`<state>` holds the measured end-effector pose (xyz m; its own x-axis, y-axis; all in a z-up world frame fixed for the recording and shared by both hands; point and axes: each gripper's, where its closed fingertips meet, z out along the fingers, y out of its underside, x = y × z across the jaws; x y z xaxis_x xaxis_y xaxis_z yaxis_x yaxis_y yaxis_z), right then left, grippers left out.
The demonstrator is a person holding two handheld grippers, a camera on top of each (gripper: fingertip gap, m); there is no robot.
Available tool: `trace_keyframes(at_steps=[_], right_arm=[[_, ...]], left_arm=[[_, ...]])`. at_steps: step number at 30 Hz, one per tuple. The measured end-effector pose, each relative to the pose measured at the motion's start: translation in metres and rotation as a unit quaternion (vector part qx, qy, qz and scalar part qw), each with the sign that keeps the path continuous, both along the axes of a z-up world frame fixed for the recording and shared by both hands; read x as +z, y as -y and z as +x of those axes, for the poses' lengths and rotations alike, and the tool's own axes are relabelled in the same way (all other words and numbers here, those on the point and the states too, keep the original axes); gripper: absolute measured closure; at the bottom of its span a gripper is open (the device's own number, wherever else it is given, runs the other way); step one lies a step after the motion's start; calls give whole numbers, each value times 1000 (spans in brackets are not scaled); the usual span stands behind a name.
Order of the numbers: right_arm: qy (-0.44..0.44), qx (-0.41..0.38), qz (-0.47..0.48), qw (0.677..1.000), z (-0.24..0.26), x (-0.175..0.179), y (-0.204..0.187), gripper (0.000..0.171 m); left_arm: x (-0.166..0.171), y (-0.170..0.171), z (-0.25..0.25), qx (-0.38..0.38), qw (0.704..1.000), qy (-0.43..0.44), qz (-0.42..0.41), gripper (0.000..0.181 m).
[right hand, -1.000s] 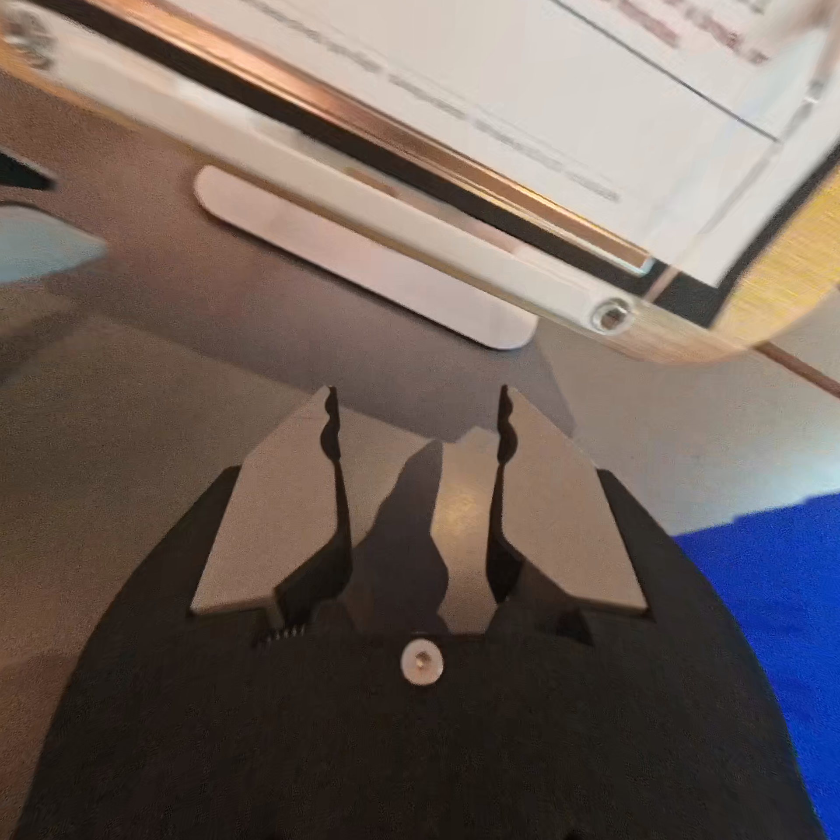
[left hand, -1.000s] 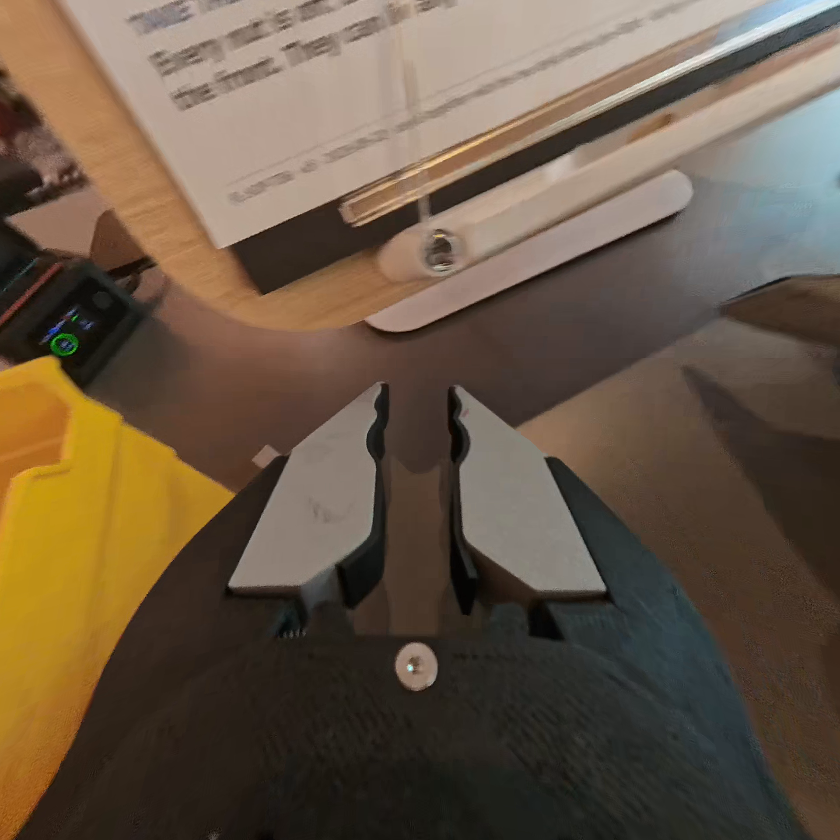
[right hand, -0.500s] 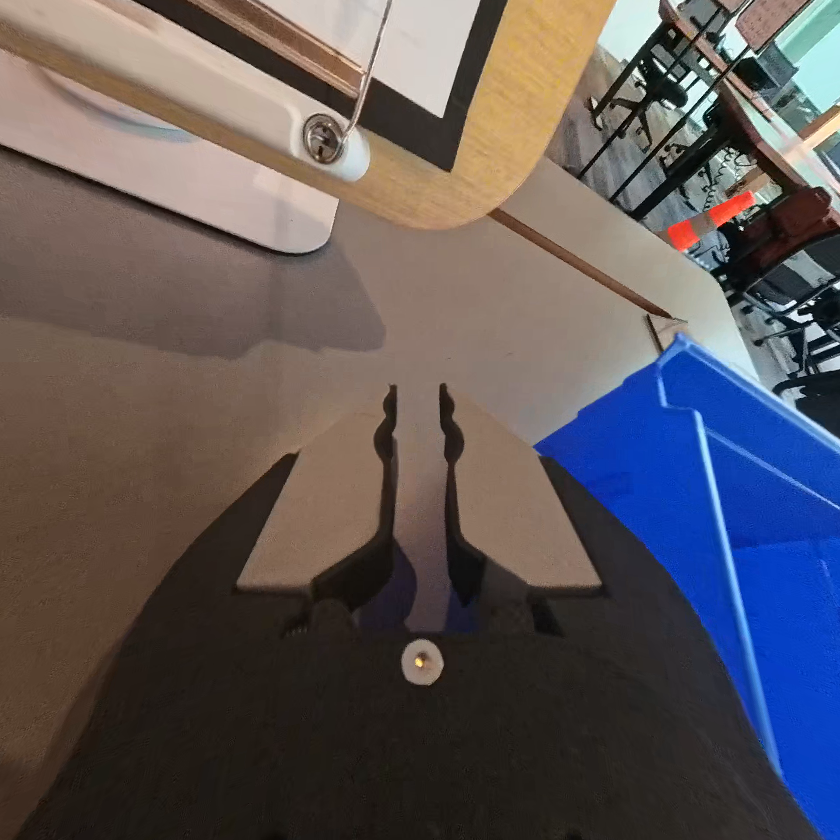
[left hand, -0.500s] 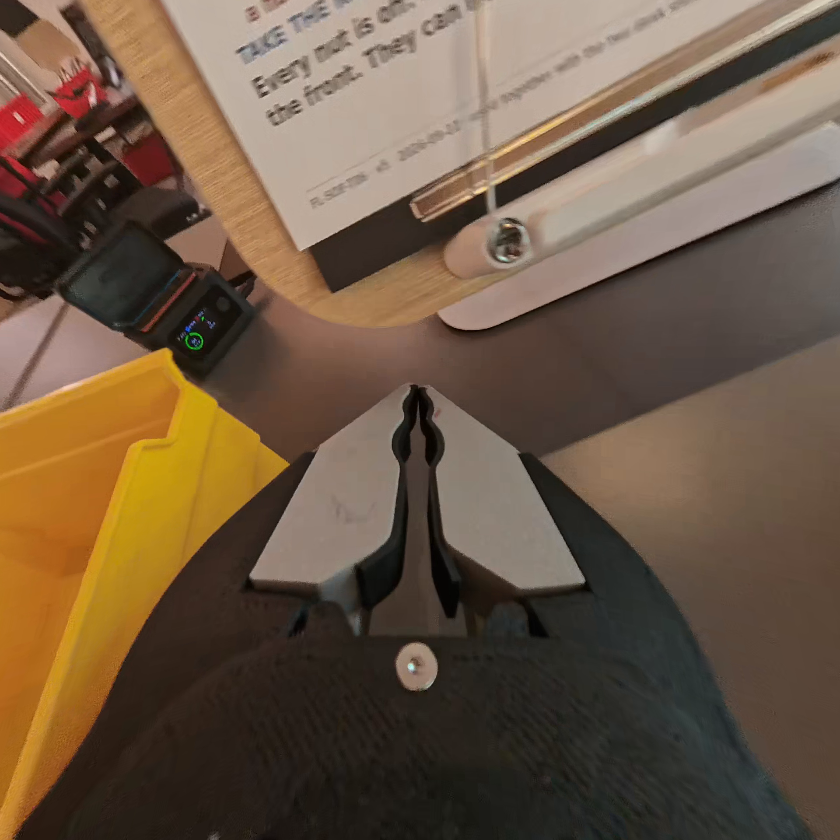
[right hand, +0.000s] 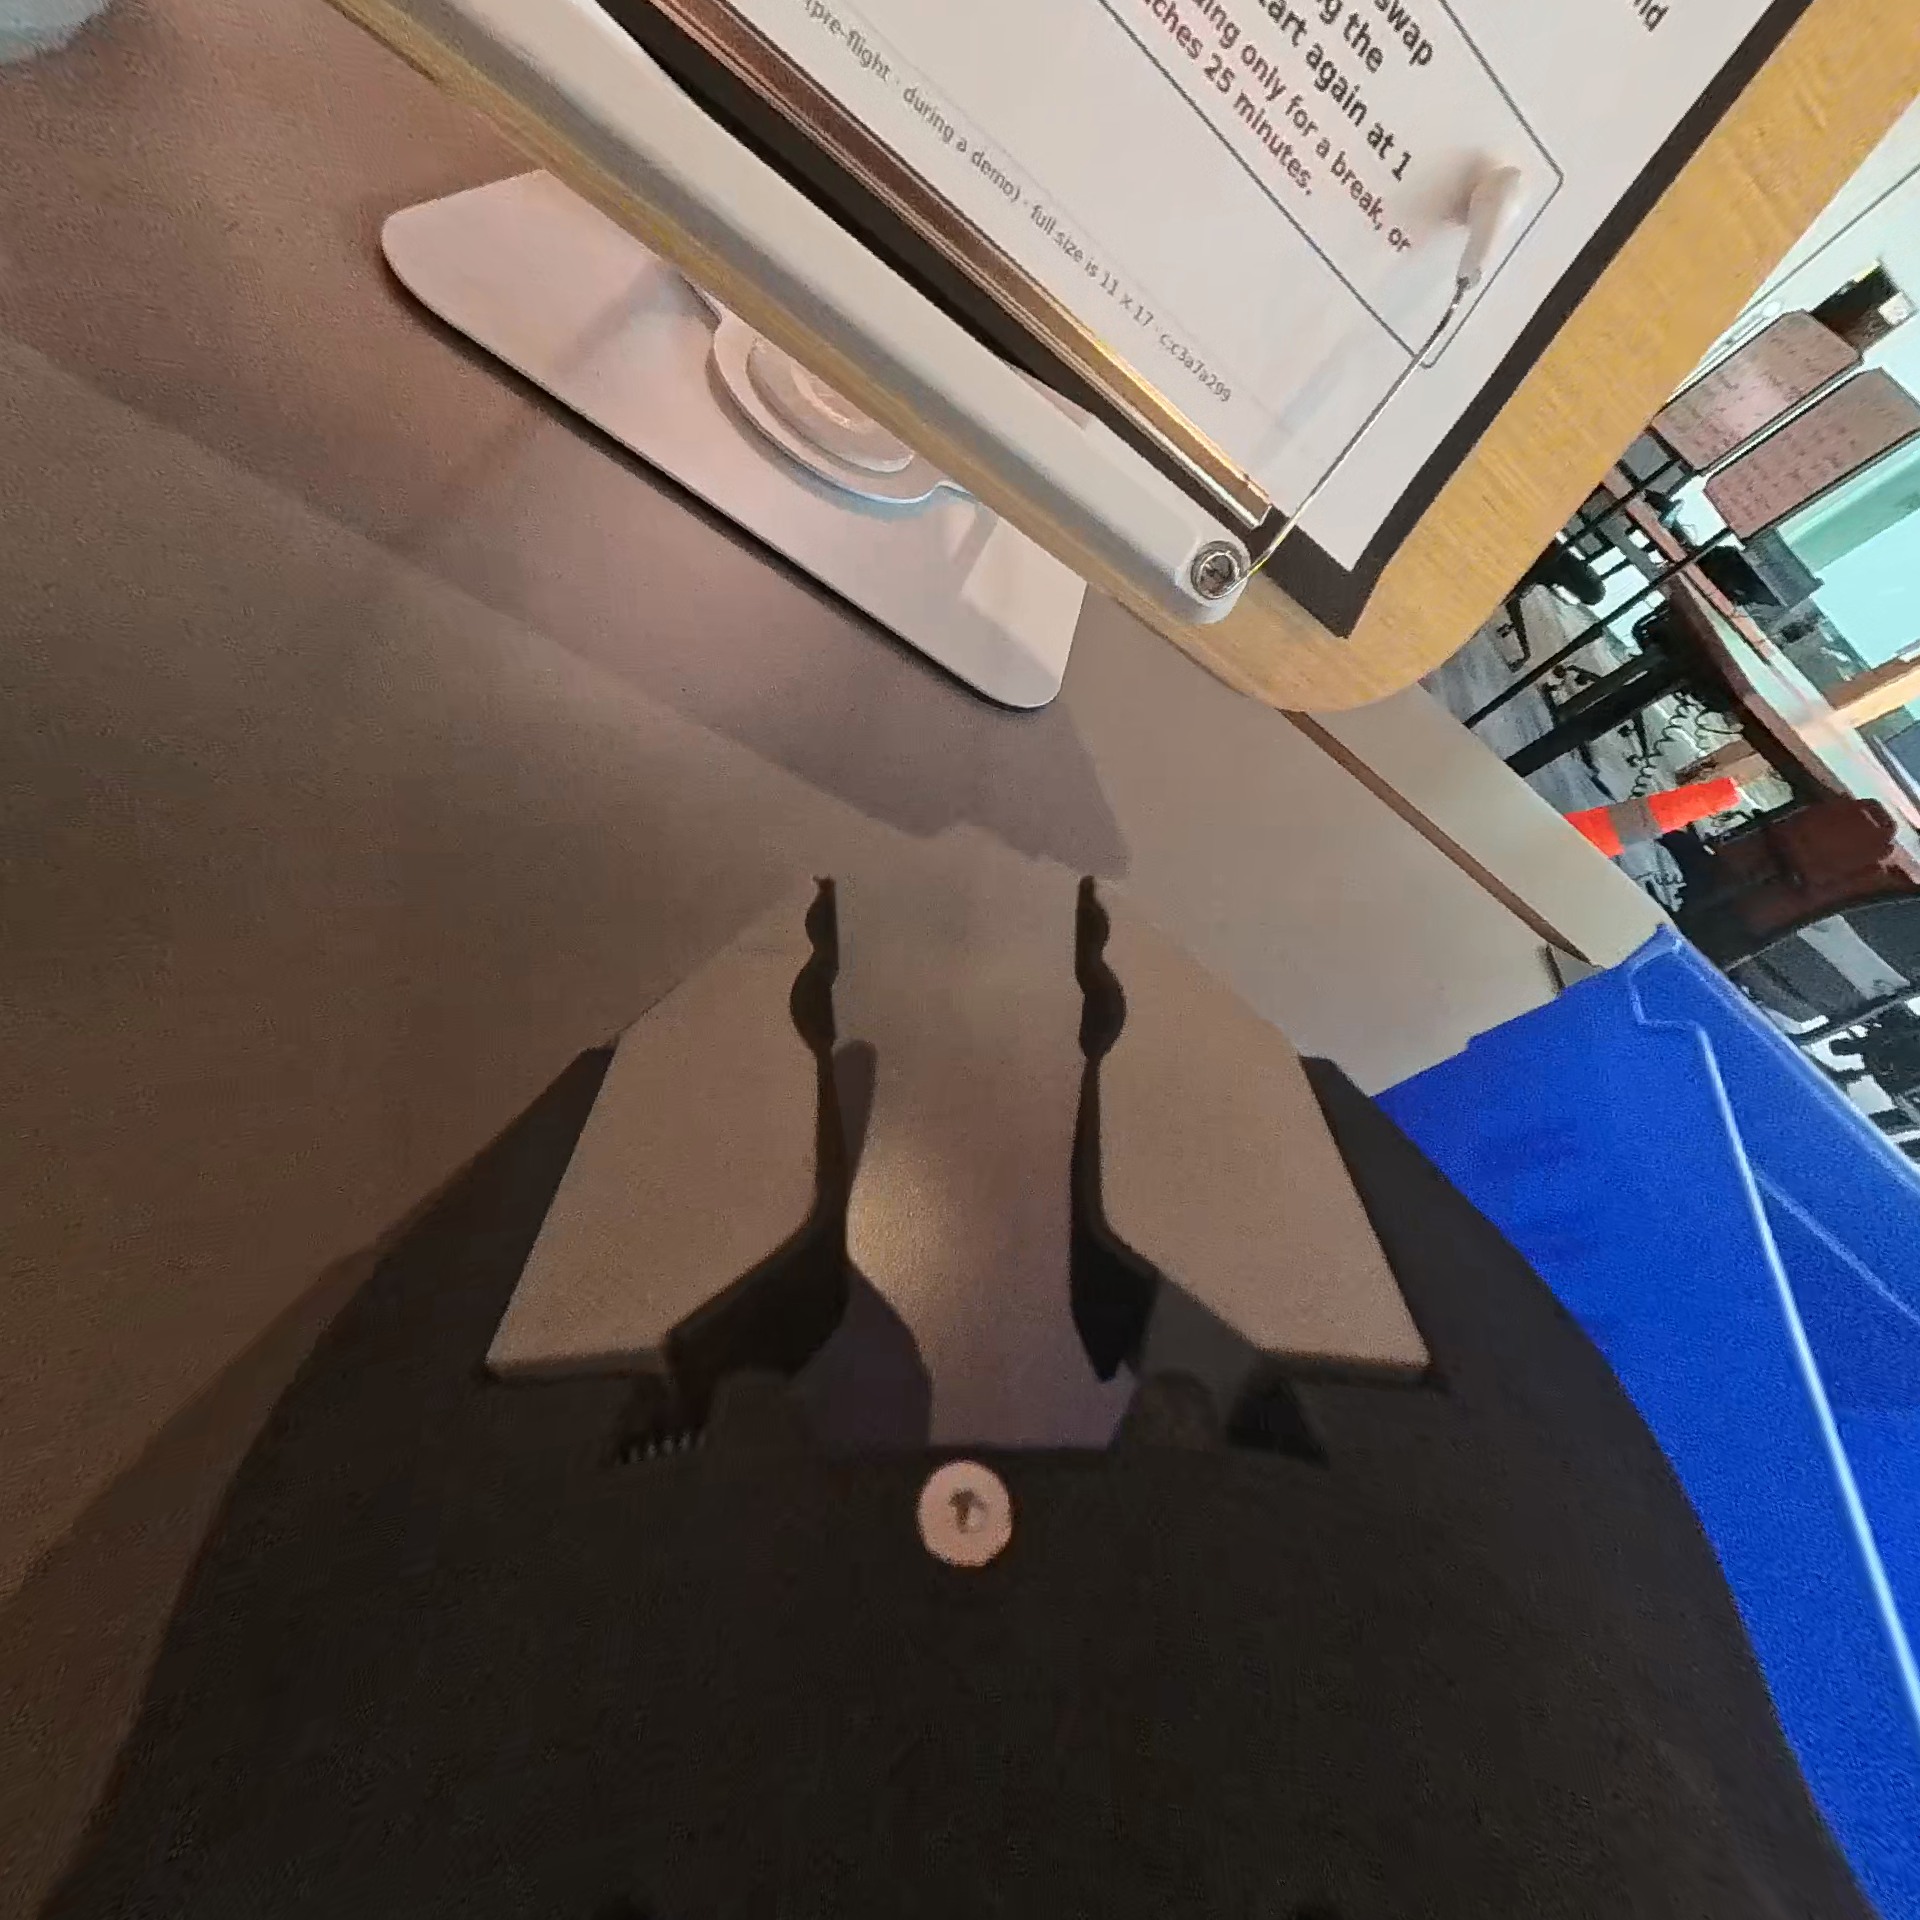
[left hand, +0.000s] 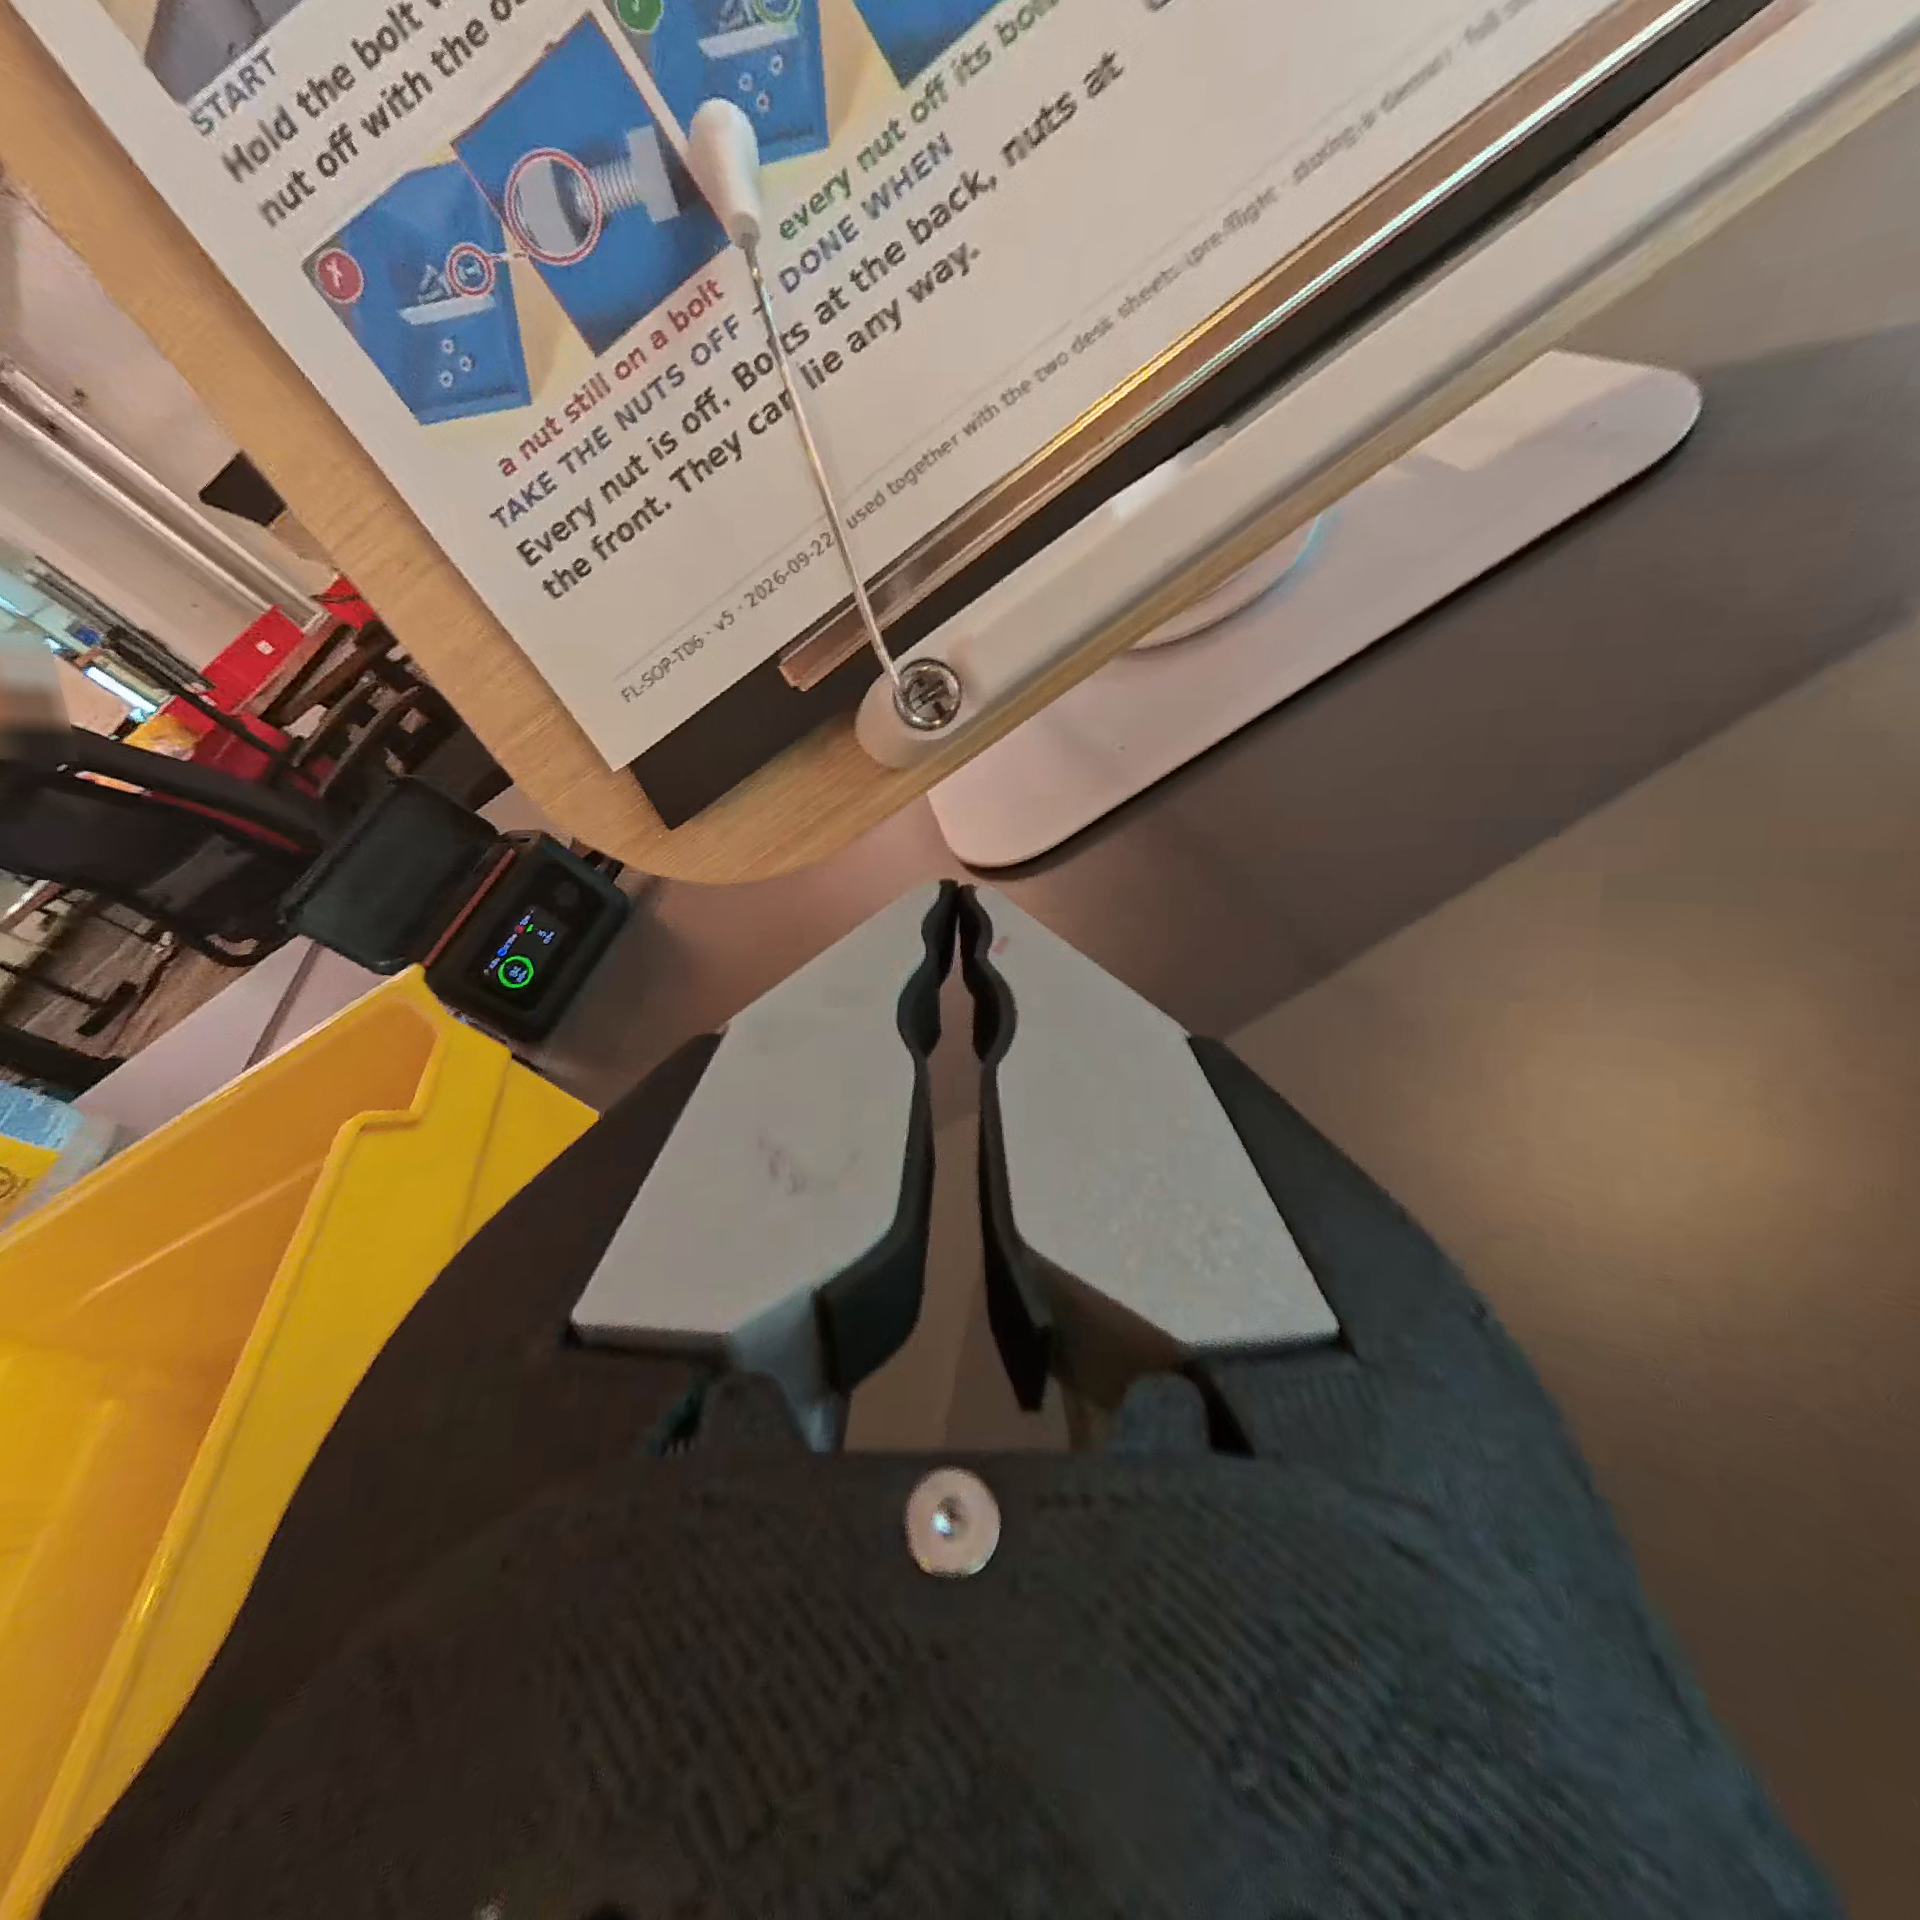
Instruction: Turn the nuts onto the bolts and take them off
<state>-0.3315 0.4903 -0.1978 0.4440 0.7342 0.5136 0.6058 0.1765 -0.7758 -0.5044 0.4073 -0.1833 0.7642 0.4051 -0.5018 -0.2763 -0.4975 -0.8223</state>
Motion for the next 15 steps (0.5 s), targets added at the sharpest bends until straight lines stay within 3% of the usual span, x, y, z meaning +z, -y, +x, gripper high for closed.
trace_keyframes(at_steps=[1, 9, 15], right_arm=[[-2, 1, -4, 1000, 0, 0, 3, 128], [-5, 6, 26, 1000, 4, 5, 21, 171], [-24, -31, 28, 999, 10, 10, 10, 171]], left_arm=[[0, -2, 4, -11, 1000, 3, 1, 181], [-1, -8, 22, -47, 999, 12, -1, 181], [1, -8, 20, -40, 999, 1, -1, 181]])
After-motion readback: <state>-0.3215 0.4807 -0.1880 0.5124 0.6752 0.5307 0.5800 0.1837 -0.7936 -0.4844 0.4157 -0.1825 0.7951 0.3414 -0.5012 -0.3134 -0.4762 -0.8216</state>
